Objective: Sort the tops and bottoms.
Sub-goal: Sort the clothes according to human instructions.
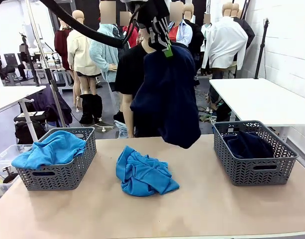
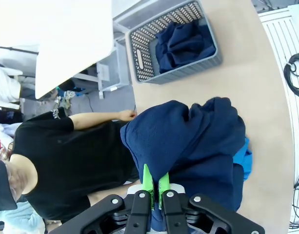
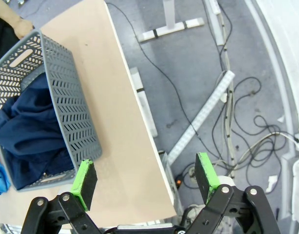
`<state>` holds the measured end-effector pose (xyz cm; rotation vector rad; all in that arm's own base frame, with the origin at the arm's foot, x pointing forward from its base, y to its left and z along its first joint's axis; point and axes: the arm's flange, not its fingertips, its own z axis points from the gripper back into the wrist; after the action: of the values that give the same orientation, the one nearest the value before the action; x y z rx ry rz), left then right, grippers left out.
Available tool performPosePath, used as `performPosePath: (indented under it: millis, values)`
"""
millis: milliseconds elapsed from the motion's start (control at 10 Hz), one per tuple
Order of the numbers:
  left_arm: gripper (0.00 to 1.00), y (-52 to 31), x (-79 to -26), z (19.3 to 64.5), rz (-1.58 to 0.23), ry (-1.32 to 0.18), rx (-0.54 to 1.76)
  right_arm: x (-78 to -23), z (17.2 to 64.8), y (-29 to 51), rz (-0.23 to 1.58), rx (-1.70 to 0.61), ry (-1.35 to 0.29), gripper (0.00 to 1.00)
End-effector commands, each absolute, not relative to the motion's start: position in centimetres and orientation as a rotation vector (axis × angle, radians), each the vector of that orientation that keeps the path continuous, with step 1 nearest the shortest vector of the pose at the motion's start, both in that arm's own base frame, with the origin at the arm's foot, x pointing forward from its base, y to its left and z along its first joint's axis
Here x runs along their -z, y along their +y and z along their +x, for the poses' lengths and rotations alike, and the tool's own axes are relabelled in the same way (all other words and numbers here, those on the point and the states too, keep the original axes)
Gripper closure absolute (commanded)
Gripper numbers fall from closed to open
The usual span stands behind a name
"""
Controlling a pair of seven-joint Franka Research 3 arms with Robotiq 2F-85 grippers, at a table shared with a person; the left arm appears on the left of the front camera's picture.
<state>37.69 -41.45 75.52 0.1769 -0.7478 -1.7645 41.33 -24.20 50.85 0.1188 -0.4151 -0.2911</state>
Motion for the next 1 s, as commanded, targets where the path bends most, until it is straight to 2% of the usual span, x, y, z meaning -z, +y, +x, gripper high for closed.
performPosePath:
  millis: [0,900]
  values:
    - [1.00,-41.23,-75.66,37.70,0.180,-0.748,1.765,-50.92,41.18,-24.20,0.103,0.287,-0.398,0.00]
    - [1.00,-41.23,-75.66,37.70,0.180,-0.748,1.765,-50.92,41.18,-24.20,0.103,0.287,-0.398,0.00]
